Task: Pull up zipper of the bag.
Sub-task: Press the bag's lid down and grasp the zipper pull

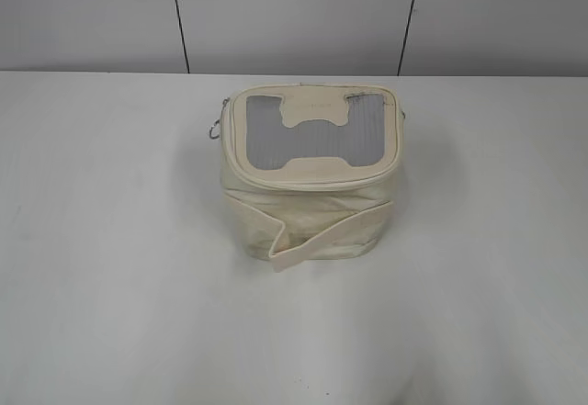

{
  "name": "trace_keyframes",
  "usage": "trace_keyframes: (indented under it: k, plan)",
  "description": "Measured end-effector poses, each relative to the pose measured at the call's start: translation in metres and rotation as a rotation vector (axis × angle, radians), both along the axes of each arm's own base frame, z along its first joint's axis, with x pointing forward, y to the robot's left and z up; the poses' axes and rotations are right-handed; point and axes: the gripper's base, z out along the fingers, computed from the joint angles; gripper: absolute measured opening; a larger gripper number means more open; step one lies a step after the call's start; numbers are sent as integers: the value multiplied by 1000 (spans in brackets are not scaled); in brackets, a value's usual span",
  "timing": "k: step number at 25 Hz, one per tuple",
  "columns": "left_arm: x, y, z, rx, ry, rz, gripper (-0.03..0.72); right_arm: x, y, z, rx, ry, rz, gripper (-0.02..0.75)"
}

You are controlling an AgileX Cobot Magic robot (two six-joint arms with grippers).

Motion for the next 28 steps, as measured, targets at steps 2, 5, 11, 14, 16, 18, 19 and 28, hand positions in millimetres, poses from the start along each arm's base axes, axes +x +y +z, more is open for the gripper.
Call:
trace_keyframes:
  k: [2, 5, 11, 14, 16, 18, 19, 28]
  plan:
    - [0, 0, 0, 0, 0, 0, 337, 0, 0, 0, 0, 0, 0, 586]
    - [0, 0, 0, 0, 0, 0, 337, 0, 0, 0, 0, 0, 0, 586]
    - [0, 0, 0, 0, 0, 0, 337, 0, 0, 0, 0, 0, 0, 586]
    - [0, 0, 0, 0, 0, 0, 337, 0, 0, 0, 0, 0, 0, 586]
    - [0, 0, 0, 0, 0, 0, 337, 0, 0, 0, 0, 0, 0, 586]
    - [0, 0, 0, 0, 0, 0, 336, 0, 0, 0, 0, 0, 0, 586]
    - [0, 0, 0, 0, 0, 0, 337, 0, 0, 0, 0, 0, 0, 586]
    - [0, 0, 0, 0, 0, 0, 337, 0, 1, 0, 12, 0, 8, 586]
